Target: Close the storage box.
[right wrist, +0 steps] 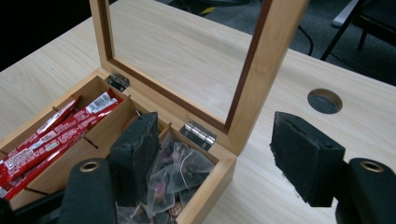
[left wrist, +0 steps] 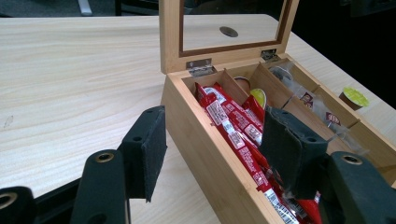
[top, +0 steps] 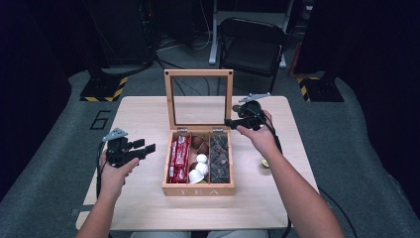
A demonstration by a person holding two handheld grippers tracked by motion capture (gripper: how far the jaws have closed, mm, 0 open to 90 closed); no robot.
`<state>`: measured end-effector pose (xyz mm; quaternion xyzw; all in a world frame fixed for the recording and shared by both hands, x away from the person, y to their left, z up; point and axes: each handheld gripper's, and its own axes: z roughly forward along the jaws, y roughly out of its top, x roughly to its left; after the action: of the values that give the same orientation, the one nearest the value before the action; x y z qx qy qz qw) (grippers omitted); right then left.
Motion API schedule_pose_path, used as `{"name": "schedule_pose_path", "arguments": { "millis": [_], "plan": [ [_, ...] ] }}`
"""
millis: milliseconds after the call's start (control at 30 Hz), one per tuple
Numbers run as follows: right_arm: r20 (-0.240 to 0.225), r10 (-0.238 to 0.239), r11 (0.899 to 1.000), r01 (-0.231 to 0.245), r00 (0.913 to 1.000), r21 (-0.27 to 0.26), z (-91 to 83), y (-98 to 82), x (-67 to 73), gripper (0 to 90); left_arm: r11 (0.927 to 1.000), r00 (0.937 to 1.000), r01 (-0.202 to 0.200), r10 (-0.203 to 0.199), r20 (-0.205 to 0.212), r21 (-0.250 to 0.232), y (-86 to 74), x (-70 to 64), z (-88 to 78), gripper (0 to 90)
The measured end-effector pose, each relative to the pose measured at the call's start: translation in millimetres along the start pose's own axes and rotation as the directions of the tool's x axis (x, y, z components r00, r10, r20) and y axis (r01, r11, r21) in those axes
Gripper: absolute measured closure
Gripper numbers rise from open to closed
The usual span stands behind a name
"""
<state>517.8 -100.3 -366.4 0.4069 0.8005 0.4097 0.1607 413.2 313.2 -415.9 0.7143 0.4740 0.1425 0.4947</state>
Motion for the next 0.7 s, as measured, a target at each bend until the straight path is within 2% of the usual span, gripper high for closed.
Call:
{"name": "schedule_pose_path", "arguments": {
  "millis": [367, 700],
  "plan": [
    [0.004, 0.007, 1.000, -0.007, 1.0000, 0.018, 16.1, 4.6, -2.3, 32.1, 1.0000, 1.0000, 0.001, -0.001, 0.005, -0.001, 0.5, -1.2, 1.9, 40.3],
    [0.020, 0.034, 0.999, -0.034, 0.9992, 0.032, 34.9, 2.8, -16.7, 32.2, 1.0000, 1.0000, 0.002, -0.002, -0.001, -0.006, -0.4, 0.2, -2.1, 40.3]
  ]
}}
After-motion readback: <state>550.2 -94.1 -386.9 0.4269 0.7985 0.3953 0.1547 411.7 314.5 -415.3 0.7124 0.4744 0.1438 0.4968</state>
